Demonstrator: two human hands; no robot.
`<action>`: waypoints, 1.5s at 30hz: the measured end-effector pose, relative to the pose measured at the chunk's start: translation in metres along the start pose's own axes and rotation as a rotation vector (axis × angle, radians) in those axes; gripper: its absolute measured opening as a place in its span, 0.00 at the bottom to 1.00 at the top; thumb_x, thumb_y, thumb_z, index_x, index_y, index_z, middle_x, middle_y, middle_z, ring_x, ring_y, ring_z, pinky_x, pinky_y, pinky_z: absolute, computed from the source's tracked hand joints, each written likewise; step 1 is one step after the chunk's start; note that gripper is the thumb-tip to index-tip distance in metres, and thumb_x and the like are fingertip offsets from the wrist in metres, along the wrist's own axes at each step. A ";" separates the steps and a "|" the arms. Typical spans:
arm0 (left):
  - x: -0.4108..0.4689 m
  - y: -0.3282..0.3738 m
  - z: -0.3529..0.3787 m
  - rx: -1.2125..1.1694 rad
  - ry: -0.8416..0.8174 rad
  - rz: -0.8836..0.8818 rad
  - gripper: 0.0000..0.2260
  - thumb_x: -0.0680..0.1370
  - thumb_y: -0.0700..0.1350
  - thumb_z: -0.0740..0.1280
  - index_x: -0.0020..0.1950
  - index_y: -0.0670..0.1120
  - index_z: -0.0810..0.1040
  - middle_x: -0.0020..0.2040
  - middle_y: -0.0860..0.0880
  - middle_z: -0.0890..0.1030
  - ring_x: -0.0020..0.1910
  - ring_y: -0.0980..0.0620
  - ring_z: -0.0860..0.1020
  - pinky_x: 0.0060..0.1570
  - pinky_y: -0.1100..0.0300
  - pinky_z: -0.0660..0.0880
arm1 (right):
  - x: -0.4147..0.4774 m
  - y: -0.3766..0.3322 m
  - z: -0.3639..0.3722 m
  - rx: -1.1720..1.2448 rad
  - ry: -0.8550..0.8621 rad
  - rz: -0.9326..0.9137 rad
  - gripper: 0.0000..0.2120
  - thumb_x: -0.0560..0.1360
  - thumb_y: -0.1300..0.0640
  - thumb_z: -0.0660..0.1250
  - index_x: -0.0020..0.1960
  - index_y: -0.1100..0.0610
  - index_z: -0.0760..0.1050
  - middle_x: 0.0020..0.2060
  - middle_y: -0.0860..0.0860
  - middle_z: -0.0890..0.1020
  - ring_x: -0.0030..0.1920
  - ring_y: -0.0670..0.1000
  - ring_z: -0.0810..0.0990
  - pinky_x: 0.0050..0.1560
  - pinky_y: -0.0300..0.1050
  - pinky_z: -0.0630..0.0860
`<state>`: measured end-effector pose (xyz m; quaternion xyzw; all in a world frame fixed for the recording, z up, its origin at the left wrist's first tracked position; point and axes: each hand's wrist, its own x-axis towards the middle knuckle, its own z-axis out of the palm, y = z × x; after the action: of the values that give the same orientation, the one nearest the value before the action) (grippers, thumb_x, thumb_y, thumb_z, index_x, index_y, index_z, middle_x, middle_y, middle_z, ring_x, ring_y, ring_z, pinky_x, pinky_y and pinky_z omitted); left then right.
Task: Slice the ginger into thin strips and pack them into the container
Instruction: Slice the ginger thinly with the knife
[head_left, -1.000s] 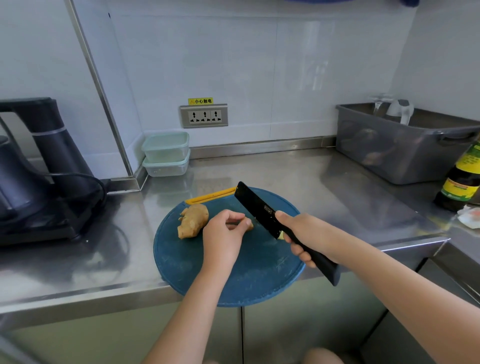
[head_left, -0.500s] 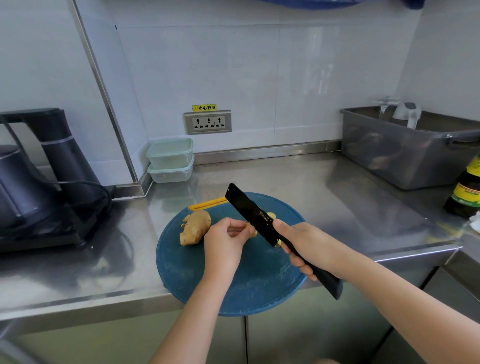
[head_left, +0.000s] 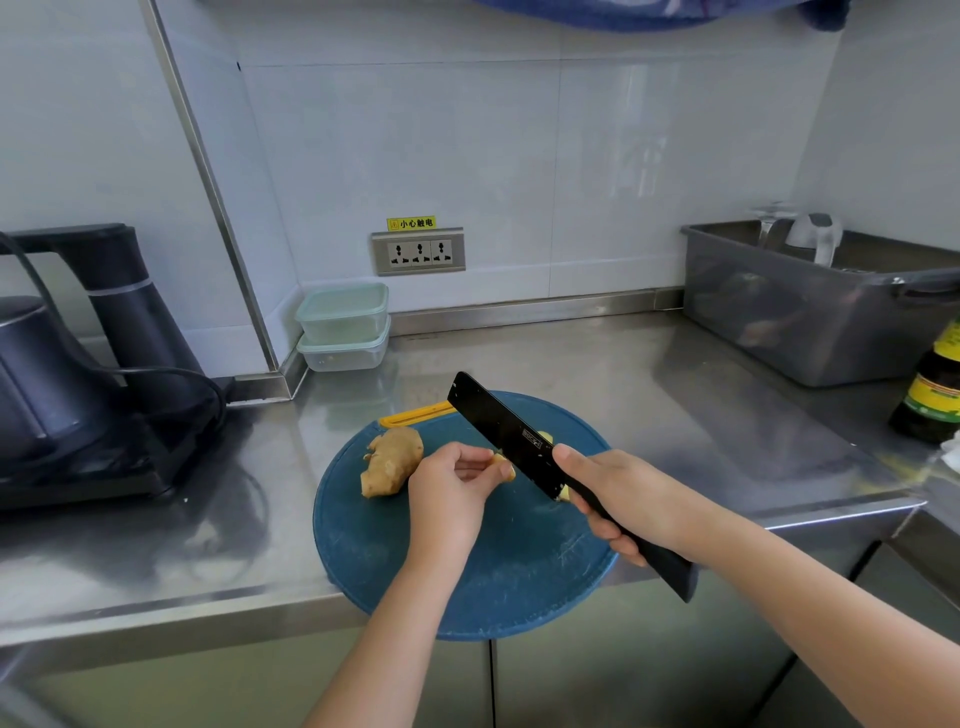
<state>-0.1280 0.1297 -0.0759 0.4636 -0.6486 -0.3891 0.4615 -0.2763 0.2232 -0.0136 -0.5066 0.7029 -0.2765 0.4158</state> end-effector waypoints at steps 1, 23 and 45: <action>0.000 0.000 0.000 -0.002 0.002 -0.001 0.07 0.70 0.43 0.76 0.42 0.49 0.79 0.39 0.53 0.83 0.38 0.62 0.80 0.40 0.73 0.73 | 0.000 0.000 0.000 0.002 -0.001 0.004 0.25 0.80 0.38 0.52 0.37 0.57 0.66 0.21 0.49 0.67 0.20 0.49 0.63 0.21 0.38 0.64; -0.003 0.003 -0.002 -0.016 -0.035 -0.029 0.06 0.70 0.40 0.76 0.45 0.47 0.82 0.39 0.55 0.84 0.39 0.65 0.81 0.40 0.75 0.72 | -0.007 0.013 0.014 0.034 0.039 -0.028 0.24 0.80 0.40 0.51 0.37 0.58 0.65 0.21 0.49 0.66 0.19 0.48 0.63 0.23 0.40 0.66; -0.004 0.004 0.005 0.267 -0.049 0.084 0.08 0.73 0.44 0.73 0.50 0.49 0.78 0.41 0.57 0.77 0.40 0.61 0.75 0.39 0.74 0.70 | -0.009 0.016 0.017 0.180 0.096 0.069 0.25 0.80 0.38 0.51 0.38 0.57 0.65 0.24 0.52 0.67 0.20 0.49 0.64 0.23 0.40 0.67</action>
<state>-0.1336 0.1352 -0.0748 0.4839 -0.7244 -0.2909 0.3955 -0.2678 0.2381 -0.0327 -0.4288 0.7112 -0.3484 0.4346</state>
